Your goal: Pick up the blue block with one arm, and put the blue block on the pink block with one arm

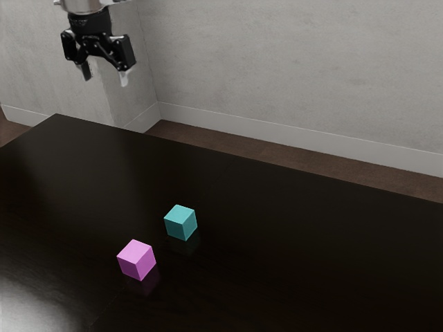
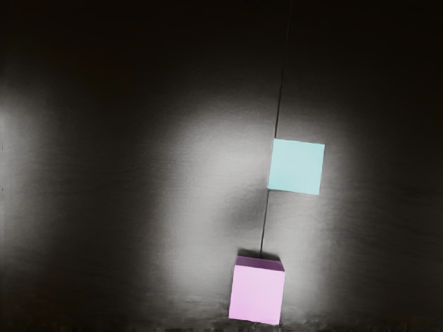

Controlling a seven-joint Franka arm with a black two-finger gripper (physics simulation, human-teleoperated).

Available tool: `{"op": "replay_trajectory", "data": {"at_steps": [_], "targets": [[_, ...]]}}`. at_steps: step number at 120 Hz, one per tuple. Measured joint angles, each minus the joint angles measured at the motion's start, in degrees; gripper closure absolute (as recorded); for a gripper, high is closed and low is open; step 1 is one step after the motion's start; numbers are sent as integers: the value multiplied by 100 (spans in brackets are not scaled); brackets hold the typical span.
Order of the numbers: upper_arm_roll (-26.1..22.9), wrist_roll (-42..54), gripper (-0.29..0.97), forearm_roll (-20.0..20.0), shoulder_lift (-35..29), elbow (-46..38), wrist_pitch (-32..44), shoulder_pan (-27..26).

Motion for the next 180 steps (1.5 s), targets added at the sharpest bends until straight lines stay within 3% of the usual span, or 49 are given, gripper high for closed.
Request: {"op": "replay_trajectory", "data": {"at_steps": [23,47,99,104,116,137,163,180], "targets": [[3,-321,0,72,2,62,-316,148],[-187,-555,0,-3,-54,1287,-660,281],[-371,-858,0,-58,141,1301,-837,45],[-373,-876,0,-63,41,998,-744,72],[-398,-916,0,-77,-561,-633,-185,153],[-448,-983,0,-88,-819,-2285,734,66],[-615,-1036,0,-63,-854,-3670,2141,46],[-633,-1060,0,-25,-823,-4133,2903,65]]}}
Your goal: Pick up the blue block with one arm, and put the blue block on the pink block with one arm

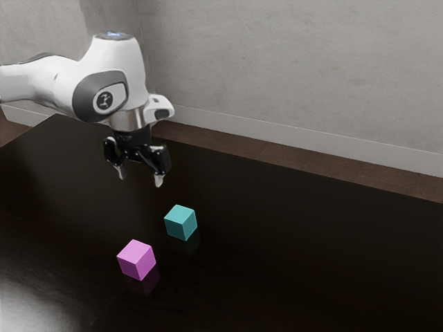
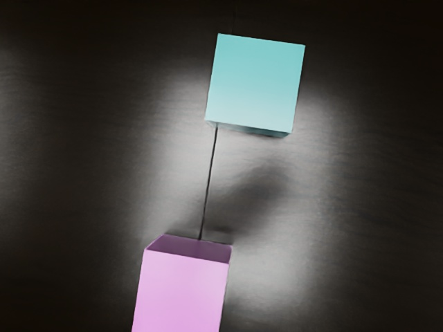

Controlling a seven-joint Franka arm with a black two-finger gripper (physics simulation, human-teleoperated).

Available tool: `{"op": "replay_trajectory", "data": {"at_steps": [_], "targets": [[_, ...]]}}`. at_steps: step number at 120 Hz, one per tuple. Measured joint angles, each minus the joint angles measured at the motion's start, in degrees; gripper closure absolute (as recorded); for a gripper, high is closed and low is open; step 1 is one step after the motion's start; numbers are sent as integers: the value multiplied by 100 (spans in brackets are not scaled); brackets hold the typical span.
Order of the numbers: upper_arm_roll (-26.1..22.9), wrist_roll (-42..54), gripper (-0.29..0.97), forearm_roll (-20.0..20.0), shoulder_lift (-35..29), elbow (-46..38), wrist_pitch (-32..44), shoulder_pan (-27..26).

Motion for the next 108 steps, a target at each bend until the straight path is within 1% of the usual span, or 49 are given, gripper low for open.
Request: {"op": "replay_trajectory", "data": {"at_steps": [17,45,76,94,108], "targets": [[-54,-14,0,184,245,-105,558,-1],[-46,107,0,255,746,-94,1237,-60],[-13,273,0,274,1266,-71,1592,30],[1,373,0,268,1688,149,1686,21],[7,453,0,258,1838,176,1770,21]]}}
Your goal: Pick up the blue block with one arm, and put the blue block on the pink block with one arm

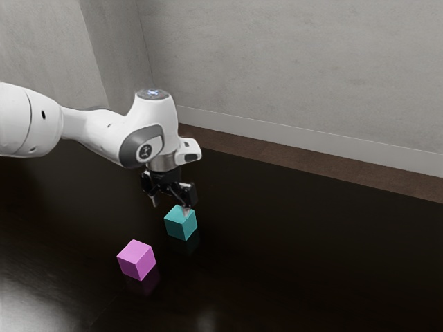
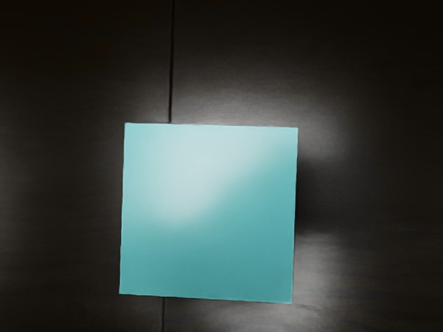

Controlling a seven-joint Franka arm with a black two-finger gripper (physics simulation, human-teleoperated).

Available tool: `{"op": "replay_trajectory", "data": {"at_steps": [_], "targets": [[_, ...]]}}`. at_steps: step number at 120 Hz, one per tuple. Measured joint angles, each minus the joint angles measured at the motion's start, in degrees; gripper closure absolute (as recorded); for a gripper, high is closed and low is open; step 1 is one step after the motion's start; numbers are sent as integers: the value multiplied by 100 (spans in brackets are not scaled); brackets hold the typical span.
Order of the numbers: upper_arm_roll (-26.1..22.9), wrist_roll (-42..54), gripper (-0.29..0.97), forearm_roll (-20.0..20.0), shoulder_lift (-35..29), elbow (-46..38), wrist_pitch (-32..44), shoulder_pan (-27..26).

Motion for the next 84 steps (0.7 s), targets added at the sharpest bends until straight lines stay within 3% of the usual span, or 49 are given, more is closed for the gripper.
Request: {"op": "replay_trajectory", "data": {"at_steps": [84], "targets": [[98,265,0,15,809,454,246,-1]]}}
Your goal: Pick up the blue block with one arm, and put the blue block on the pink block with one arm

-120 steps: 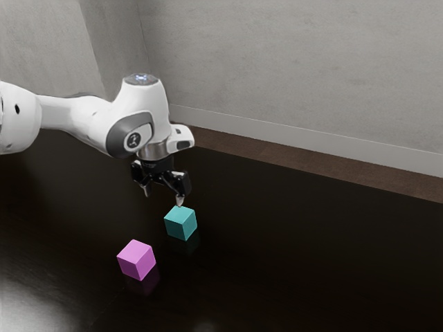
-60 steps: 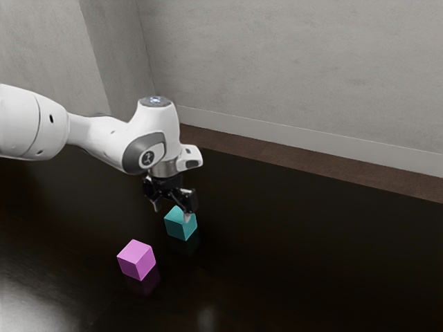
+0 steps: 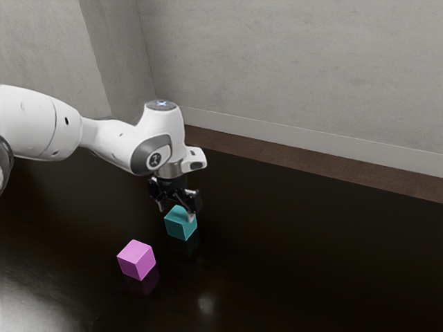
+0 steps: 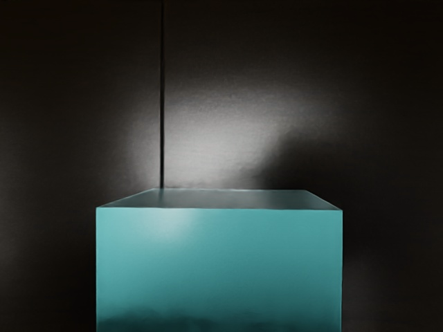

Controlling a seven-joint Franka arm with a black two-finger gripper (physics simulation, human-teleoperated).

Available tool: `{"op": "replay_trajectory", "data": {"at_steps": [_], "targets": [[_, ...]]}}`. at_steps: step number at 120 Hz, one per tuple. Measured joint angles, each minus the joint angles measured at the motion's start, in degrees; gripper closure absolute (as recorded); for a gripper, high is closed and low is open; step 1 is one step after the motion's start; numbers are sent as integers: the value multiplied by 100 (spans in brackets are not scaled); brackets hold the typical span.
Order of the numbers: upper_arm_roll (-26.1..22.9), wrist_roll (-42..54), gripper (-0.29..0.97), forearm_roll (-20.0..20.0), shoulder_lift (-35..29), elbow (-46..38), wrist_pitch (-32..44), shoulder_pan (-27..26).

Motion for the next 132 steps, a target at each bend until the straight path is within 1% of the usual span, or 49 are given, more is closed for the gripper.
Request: {"op": "replay_trajectory", "data": {"at_steps": [28,82,132], "targets": [[0,38,0,9,218,108,20,0],[0,81,0,3,313,111,98,0],[18,100,24,-26,341,111,121,0]]}}
